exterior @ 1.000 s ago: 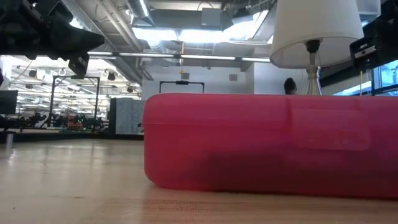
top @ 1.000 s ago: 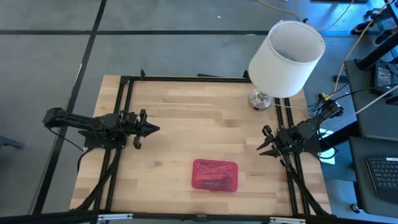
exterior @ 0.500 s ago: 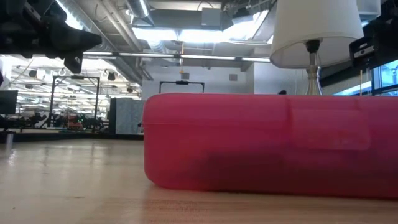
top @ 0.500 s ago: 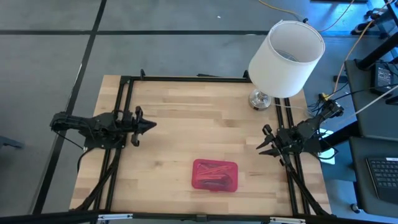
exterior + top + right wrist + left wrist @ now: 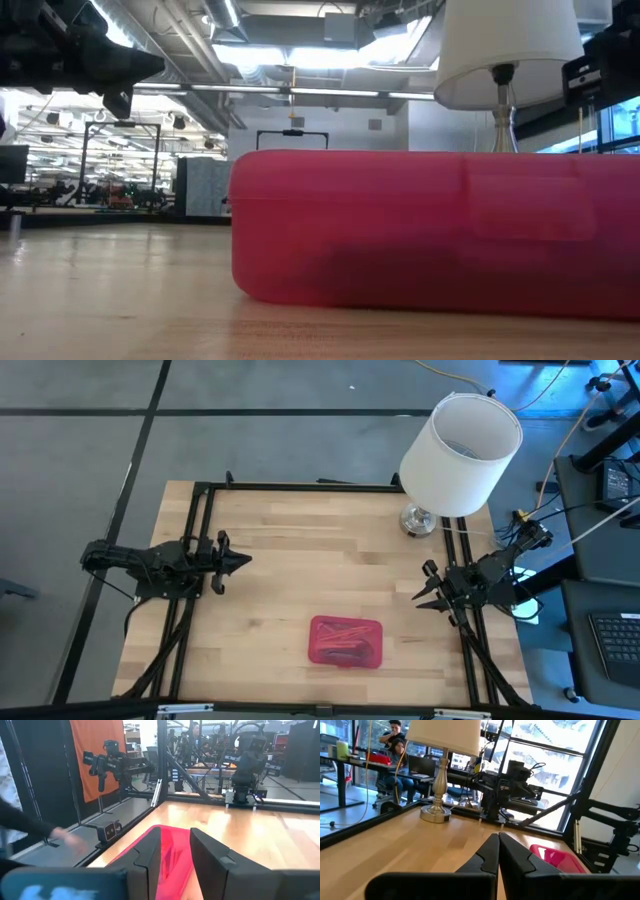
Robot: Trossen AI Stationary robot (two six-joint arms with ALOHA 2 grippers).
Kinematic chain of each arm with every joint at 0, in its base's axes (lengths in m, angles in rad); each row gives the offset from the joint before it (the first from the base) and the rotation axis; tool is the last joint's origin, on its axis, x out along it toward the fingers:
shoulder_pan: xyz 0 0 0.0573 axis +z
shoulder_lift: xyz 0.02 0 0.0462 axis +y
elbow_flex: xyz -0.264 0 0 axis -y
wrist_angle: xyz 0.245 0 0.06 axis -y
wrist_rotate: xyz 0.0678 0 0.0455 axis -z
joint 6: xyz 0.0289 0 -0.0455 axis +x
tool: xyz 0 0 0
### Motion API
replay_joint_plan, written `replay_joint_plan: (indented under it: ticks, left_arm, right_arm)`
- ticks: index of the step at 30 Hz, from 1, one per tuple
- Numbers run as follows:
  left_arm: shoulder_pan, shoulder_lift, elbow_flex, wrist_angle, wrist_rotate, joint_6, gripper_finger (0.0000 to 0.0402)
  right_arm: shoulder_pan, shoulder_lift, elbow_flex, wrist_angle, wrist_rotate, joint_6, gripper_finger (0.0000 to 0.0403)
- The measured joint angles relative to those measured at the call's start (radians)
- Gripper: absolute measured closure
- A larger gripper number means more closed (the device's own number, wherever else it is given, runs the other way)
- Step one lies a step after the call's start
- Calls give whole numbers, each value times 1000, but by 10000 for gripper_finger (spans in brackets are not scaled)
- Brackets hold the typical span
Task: Pick & place school supplies into a supply box
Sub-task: Return to Home Position
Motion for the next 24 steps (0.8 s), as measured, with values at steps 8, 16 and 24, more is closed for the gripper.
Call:
replay_joint_plan:
  ticks: [8, 16, 24]
  left_arm:
    - [0, 0, 0, 0, 0, 0, 398]
    - [0, 0, 0, 0, 0, 0, 398]
    - [0, 0, 0, 0, 0, 0, 398]
  right_arm:
    - [0, 0, 0, 0, 0, 42, 295]
    - [0, 0, 0, 0, 0, 41, 295]
    - [0, 0, 0, 0, 0, 41, 295]
